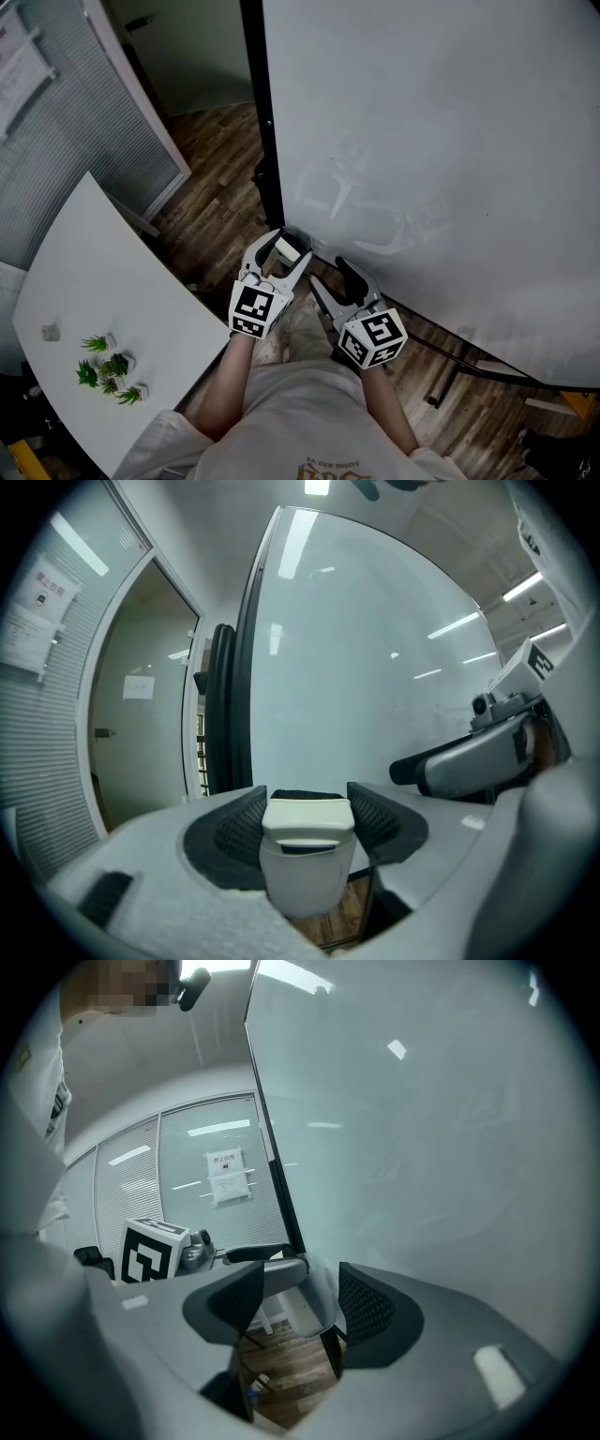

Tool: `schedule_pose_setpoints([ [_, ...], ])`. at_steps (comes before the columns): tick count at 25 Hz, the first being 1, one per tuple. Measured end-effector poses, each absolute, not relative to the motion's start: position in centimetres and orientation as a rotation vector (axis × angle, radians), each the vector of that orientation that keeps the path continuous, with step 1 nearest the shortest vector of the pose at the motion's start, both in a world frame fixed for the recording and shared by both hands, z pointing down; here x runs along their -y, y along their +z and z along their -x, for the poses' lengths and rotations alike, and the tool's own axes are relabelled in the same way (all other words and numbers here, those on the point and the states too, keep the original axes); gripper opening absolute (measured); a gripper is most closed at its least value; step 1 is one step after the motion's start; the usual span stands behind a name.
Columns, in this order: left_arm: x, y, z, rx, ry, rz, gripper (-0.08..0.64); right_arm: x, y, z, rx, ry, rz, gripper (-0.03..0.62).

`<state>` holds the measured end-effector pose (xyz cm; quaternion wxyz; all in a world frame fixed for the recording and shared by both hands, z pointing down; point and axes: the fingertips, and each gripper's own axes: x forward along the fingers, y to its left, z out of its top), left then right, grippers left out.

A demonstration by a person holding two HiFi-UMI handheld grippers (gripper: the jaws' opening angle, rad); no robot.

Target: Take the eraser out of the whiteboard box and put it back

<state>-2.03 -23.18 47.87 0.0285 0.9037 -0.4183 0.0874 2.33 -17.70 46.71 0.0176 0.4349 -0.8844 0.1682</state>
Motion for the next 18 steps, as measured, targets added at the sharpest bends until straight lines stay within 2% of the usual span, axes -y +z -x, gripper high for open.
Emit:
schedule_pose_setpoints([
  [18, 23.19, 48.03, 2.3, 1.321, 0.282, -2.75, 0.267, 17.6, 46.16, -2.53, 2.764, 0.512, -1.349, 0.245],
])
